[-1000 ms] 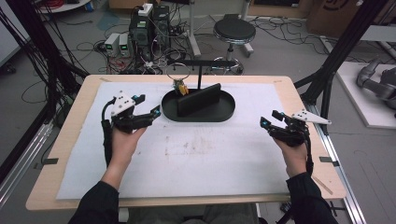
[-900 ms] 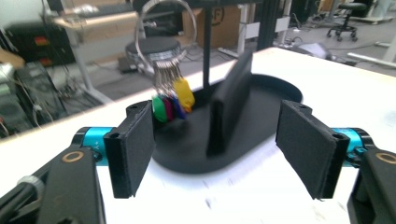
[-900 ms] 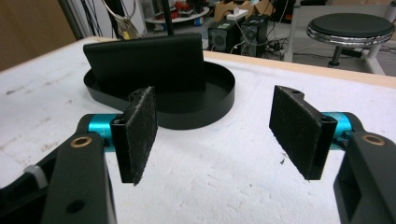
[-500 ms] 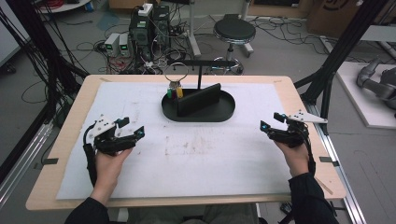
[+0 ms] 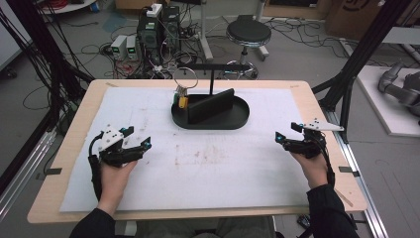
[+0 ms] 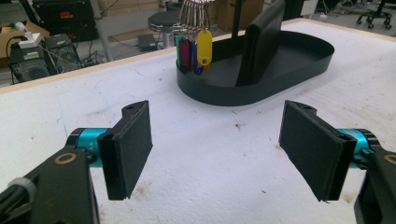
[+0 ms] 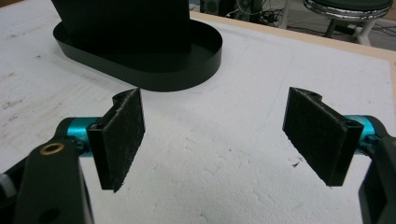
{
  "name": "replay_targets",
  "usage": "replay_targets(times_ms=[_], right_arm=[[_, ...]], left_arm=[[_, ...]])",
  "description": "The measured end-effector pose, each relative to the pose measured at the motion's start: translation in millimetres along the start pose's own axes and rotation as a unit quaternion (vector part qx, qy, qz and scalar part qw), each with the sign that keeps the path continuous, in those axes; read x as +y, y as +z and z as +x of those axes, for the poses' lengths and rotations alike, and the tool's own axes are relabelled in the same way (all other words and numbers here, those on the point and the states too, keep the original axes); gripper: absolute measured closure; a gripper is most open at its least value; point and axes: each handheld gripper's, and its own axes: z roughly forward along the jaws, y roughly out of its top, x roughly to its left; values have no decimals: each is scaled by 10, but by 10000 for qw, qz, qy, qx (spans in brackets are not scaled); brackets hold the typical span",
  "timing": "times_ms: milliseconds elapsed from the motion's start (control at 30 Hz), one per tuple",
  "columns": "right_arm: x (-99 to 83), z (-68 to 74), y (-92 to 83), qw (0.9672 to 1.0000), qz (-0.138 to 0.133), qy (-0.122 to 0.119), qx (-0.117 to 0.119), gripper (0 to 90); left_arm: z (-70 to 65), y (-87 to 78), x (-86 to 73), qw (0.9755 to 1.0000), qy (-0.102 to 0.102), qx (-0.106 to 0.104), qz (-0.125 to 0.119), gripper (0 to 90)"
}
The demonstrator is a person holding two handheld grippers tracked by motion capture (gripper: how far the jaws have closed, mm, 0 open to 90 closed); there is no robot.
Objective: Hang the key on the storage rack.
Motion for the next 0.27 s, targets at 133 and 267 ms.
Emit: replay_targets(times_ms=[133, 267], right_arm=[[-5, -5, -8, 10000, -16, -2, -7, 213], [-8, -8, 10, 10000, 12, 9, -1, 212]], left_arm=[[-6, 12, -7, 10000, 45, -1, 61, 254], [-10, 11, -9, 9999, 86, 30, 92, 254]])
